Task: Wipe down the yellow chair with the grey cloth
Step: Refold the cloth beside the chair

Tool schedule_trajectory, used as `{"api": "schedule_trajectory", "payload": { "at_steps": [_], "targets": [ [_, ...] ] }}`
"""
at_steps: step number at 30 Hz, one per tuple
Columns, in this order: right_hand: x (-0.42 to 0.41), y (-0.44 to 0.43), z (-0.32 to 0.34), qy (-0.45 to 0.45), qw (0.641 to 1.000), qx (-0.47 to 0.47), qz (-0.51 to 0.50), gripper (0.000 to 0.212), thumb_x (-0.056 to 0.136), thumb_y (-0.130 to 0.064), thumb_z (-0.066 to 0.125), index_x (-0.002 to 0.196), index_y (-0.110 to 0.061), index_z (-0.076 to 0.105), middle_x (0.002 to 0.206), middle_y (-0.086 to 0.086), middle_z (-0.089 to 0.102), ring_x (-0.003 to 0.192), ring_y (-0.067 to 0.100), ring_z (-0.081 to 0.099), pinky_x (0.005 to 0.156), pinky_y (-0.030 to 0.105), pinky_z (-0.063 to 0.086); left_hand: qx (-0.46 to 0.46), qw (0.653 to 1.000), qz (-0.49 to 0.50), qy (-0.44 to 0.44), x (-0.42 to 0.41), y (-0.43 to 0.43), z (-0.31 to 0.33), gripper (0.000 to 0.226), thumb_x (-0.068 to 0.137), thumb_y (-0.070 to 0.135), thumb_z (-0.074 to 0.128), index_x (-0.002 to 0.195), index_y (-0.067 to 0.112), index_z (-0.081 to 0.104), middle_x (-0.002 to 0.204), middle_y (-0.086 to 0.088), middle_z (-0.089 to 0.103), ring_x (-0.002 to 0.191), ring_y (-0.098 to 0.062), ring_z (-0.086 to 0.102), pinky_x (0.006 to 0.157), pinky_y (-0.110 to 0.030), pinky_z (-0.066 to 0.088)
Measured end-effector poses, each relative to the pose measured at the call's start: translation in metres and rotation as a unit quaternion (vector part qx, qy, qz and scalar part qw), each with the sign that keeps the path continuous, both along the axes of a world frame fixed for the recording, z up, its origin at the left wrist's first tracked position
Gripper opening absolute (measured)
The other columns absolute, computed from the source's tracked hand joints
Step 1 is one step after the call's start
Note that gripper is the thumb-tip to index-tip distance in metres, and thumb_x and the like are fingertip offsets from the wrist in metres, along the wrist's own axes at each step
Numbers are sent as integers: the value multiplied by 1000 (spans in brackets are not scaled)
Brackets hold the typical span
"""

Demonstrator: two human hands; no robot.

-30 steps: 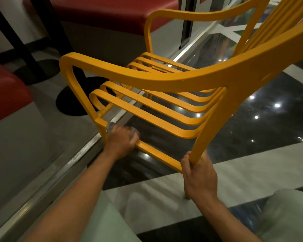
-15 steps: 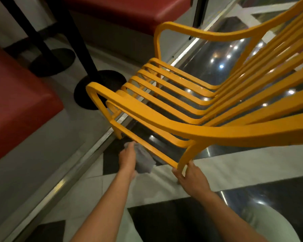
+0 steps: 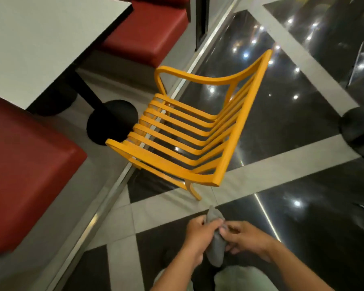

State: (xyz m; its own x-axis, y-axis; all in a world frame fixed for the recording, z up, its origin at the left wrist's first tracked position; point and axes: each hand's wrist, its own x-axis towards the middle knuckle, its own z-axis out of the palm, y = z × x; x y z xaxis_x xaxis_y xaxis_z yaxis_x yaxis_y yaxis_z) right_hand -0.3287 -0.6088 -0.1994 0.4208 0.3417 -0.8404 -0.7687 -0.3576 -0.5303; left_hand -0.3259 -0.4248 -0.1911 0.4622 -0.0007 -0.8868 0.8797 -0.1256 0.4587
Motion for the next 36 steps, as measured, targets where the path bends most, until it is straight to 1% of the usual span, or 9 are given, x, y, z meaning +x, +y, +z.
{"api": "schedule_trajectory", "payload": {
  "at_steps": [5,7,9,13,19,22,26,33,36],
  "targets": [
    [5,-68,79,-77,996,6,-36,35,77,-41,89,98,-13,83,96,8,80,88,18,72,82,31,58,38,991,-74,-109,6,-63,87,23,84,38,82,72,19,75,69,4,73,67,-6,64,60,-24,50],
    [18,-89,106,-119,992,-15,-27,9,86,-18,85,91,-11,85,90,8,81,85,14,74,79,26,58,68,979,-109,-159,14,-87,112,27,84,40,80,78,15,73,74,-2,73,67,-5,61,59,-22,49],
    [32,-109,133,-164,985,-48,-24,10,88,-5,79,87,-13,86,88,7,82,84,12,75,78,28,61,79,968,-129,-198,27,-113,141,33,79,46,81,89,16,73,83,2,75,75,-6,66,67,-25,54],
    [58,-144,170,-224,968,-98,-57,12,92,-12,77,82,-13,85,88,13,80,94,32,76,90,46,60,52,964,-127,-229,53,-152,190,47,66,55,82,103,27,70,104,9,75,96,-8,72,89,-35,63],
    [118,-185,224,-280,950,-80,-113,29,93,-43,73,85,-17,81,86,4,79,83,12,72,80,32,57,-67,959,-66,-266,126,-180,221,37,82,21,90,114,21,71,104,3,79,86,8,72,69,-11,56],
    [159,-207,245,-299,943,-31,-146,33,97,-37,69,85,-7,74,81,2,74,77,6,67,71,16,53,-134,961,-1,-242,172,-190,229,44,82,20,90,121,20,71,113,-3,81,106,-18,77,79,-31,60],
    [221,-235,258,-300,939,23,-164,28,99,-33,67,81,-12,65,75,-1,66,70,8,62,69,23,51,-202,959,49,-191,232,-203,219,54,82,22,90,131,22,68,123,-9,79,114,-31,76,96,-53,61],
    [351,-277,302,-308,942,-5,-134,29,99,-39,68,90,-11,69,81,-1,71,75,13,63,68,29,51,-281,939,79,-183,336,-237,224,31,83,24,82,110,12,76,112,-14,79,100,-27,74,93,-42,54],
    [394,-295,330,-354,931,-11,-89,24,96,-26,76,102,-4,71,94,11,78,81,21,71,74,37,58,-287,931,52,-218,378,-239,230,45,74,32,89,111,10,73,108,-15,71,99,-29,64,94,-47,45]
  ]
}}
